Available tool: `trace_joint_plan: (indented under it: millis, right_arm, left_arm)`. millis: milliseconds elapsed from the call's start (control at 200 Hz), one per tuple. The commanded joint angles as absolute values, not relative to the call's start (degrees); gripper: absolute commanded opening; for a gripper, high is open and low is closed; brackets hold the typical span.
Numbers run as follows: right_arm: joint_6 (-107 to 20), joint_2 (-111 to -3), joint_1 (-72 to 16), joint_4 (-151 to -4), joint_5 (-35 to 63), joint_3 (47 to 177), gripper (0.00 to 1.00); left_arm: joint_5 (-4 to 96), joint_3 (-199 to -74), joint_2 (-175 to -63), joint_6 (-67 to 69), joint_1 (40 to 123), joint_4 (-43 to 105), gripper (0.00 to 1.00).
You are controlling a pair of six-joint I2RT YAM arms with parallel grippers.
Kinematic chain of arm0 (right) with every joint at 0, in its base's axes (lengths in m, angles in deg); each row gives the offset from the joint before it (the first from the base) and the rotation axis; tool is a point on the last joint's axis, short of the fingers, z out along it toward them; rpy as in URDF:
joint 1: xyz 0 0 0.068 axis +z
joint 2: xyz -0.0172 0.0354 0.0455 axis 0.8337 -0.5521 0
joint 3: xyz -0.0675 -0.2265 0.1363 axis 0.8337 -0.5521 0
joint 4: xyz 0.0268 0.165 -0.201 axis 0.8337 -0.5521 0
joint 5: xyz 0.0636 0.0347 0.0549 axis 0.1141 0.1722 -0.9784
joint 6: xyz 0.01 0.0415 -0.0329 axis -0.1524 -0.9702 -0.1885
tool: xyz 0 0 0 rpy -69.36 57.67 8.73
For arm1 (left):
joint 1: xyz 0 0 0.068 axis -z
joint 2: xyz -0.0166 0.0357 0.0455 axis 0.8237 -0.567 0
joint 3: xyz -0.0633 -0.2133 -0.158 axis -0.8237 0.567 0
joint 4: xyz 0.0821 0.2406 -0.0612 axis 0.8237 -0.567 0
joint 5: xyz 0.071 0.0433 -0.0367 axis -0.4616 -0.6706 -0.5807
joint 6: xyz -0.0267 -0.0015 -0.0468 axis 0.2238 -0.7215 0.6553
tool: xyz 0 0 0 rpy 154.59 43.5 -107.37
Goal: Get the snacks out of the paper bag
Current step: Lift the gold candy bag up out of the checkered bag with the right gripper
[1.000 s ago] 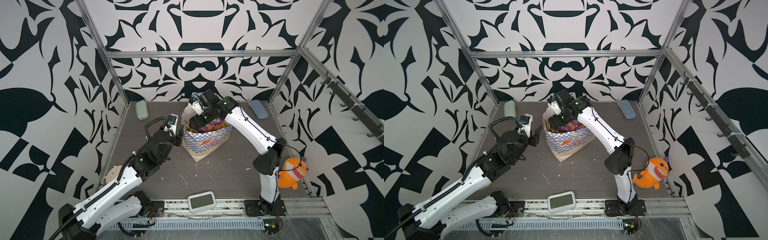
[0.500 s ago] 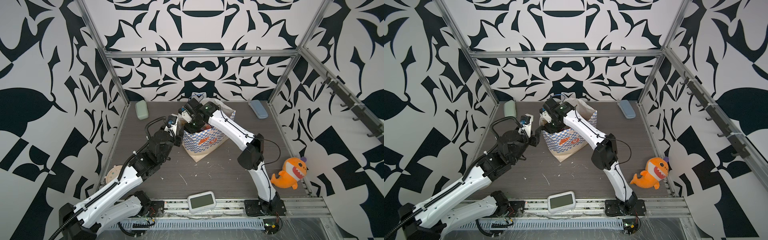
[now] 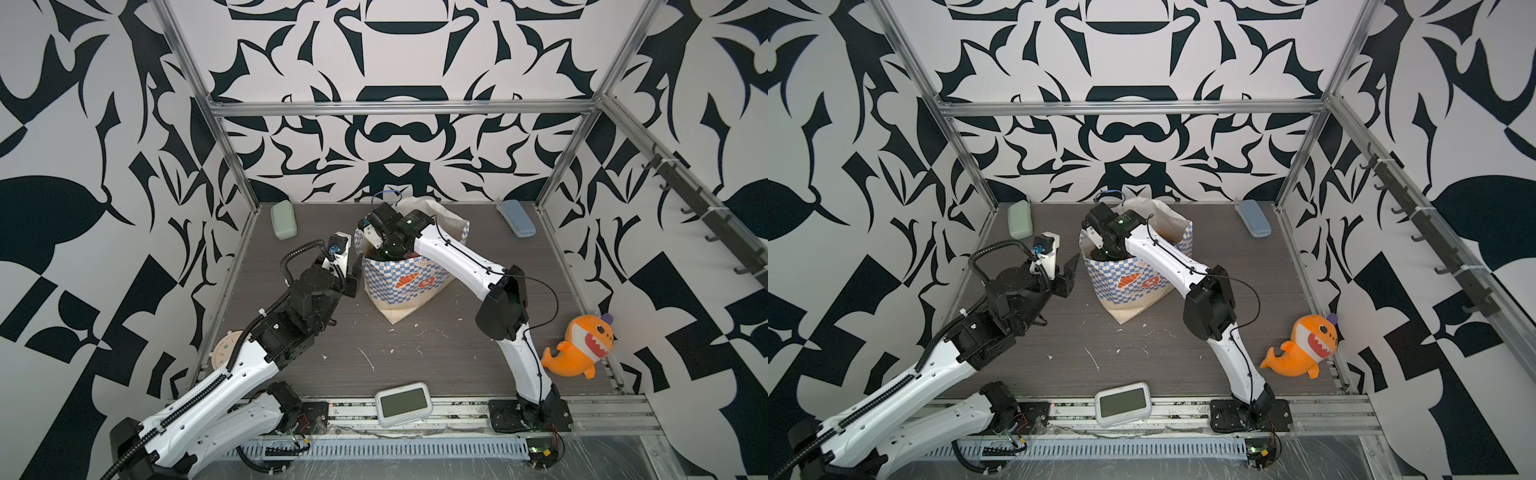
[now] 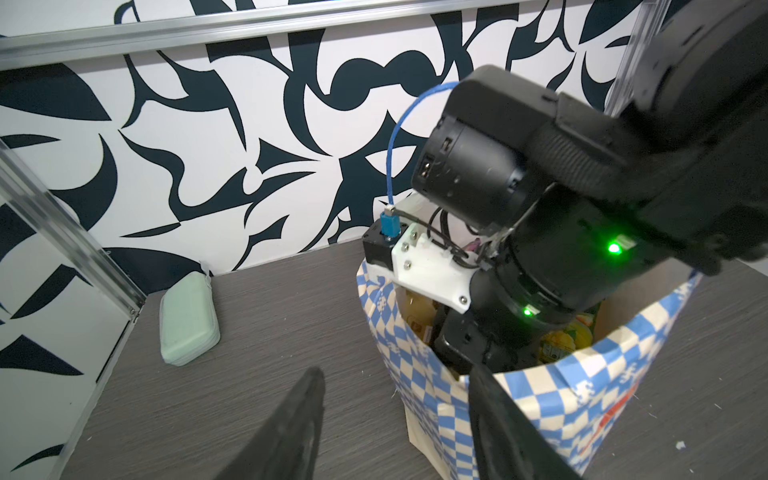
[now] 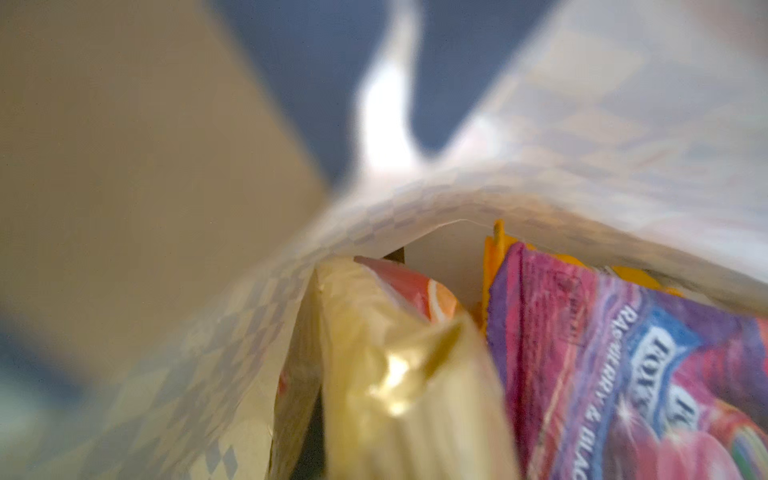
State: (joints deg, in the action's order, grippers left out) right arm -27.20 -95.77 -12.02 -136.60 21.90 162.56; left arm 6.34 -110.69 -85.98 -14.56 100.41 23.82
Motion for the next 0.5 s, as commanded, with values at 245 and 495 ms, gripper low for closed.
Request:
trace_joint_plan:
  millis: [245,495]
  right_arm:
    - [-30.2,-81.0,-14.5,-129.6,16.1,158.7,0.00]
    - [-30.9,-75.5,-17.3,-126.1,12.7,156.1,0.00]
  left_arm:
    - [6.4,-111.4,-87.8,-14.1,100.3,24.2,0.58]
    - [5.7,-110.8,-86.8,-14.3,100.3,25.1,0.58]
